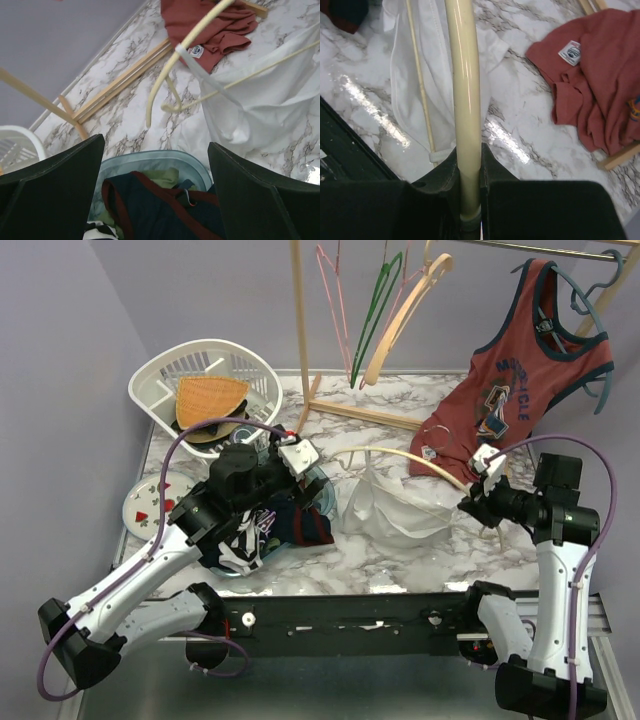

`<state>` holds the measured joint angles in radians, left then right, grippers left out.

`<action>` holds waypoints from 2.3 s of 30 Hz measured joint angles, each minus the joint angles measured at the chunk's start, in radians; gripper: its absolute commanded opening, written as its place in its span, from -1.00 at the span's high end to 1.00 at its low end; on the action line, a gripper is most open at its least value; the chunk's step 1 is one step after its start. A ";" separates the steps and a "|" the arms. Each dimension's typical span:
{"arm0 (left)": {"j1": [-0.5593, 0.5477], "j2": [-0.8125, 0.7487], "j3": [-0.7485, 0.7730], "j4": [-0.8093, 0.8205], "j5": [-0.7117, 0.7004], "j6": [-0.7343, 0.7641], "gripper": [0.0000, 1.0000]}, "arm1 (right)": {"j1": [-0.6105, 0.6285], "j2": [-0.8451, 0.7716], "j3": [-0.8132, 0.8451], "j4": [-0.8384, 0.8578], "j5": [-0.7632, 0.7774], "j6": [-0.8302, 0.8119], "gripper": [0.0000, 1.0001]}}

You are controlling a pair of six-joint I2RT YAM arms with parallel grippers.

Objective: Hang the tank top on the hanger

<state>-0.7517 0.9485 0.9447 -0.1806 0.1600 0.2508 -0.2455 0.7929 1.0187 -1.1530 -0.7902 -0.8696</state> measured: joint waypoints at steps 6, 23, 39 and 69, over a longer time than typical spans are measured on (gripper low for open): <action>0.005 -0.085 -0.105 0.042 -0.063 -0.018 -0.97 | -0.010 0.042 0.068 0.125 0.170 0.141 0.99; 0.013 -0.163 -0.140 0.082 -0.081 -0.048 -0.97 | -0.012 0.381 0.569 0.397 0.568 0.331 0.99; 0.019 -0.163 -0.146 0.090 -0.079 -0.058 -0.98 | -0.012 0.626 0.863 0.483 0.641 0.420 0.99; 0.026 -0.153 -0.151 0.090 -0.058 -0.062 -0.97 | -0.034 0.792 0.930 0.525 0.657 0.450 0.72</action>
<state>-0.7254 0.7959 0.7940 -0.0906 0.1020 0.1886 -0.2790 1.5852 1.9484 -0.6277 -0.1333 -0.4194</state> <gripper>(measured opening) 0.987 0.200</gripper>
